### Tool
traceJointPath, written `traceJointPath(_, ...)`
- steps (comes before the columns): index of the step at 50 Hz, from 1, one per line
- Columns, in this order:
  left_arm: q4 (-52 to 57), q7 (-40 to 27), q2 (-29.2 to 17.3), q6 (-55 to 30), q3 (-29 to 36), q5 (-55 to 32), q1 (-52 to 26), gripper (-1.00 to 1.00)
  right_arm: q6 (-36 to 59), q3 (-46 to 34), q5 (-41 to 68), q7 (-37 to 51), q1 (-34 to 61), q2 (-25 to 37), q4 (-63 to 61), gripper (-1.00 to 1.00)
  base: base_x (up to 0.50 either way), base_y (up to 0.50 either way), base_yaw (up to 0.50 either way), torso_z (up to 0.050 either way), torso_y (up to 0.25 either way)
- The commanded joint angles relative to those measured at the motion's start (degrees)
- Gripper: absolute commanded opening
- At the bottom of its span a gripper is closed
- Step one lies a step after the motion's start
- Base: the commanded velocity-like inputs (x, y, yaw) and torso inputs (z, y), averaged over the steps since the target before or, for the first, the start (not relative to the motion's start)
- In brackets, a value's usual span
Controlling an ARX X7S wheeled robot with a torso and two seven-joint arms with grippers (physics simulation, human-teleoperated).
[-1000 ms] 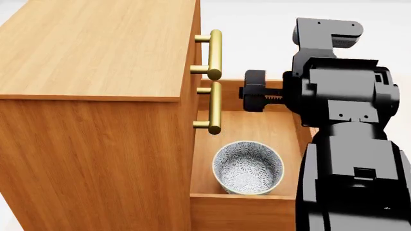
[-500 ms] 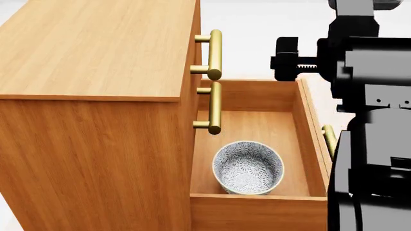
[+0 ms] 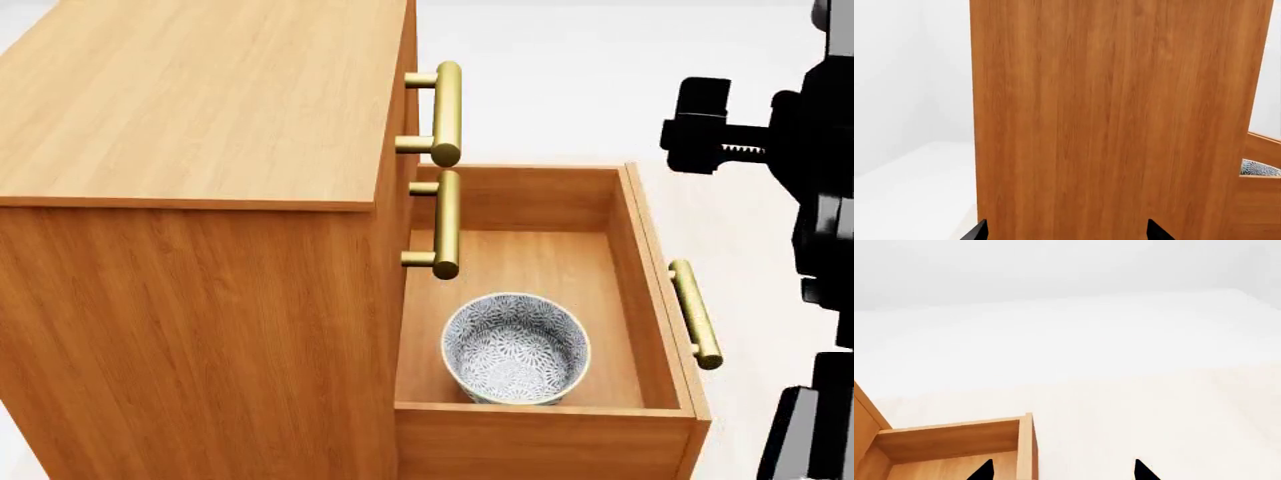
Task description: Put the bowl in the bottom drawer of the cabinet and close it.
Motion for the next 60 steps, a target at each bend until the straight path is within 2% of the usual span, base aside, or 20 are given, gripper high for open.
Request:
traceJointPath(1,-0.7,0.0,0.2,0.6,0.2,0.3,-0.1,1.0,4.2,2.4,0.2,1.2,-7.8,3.5,-14.6,1.0,0.0,0.0,0.0,0.0,0.0)
traceJointPath(6,1.1,-0.5,-0.4,-0.7,-0.1,-0.1,0.2,1.0,4.3,2.4,-0.3,1.5,-11.7,4.6,-20.0,1.0,0.0,0.0,0.0,0.0,0.0)
traceJointPath(8,-1.3,0.0,0.3,1.1,0.2,0.3,-0.1,1.0,5.0,3.1,0.0,1.3,-13.4,4.8,-22.3,1.0,0.0,0.0,0.0,0.0,0.0)
traceJointPath(18,1.3,-0.8,-0.3,-1.1,0.0,0.0,0.0,1.0,4.8,8.1,1.3,1.9,-20.1,5.7,-27.3,1.0,0.0,0.0,0.0,0.0,0.0)
traceJointPath(32,-0.6,-0.8,0.1,0.3,0.2,0.7,-0.1,1.0,2.7,11.7,1.5,2.3,-30.2,6.7,-35.3,1.0,0.0,0.0,0.0,0.0,0.0)
traceJointPath(55,1.4,-1.4,-0.4,-1.4,0.2,0.5,-0.1,1.0,-2.1,13.6,1.0,3.2,-38.5,6.4,-34.6,1.0,0.0,0.0,0.0,0.0,0.0)
traceJointPath(60,-1.1,-0.9,0.2,0.6,0.4,0.7,-0.3,1.0,-3.6,14.5,1.1,3.7,-40.4,5.9,-33.8,1.0,0.0,0.0,0.0,0.0,0.0)
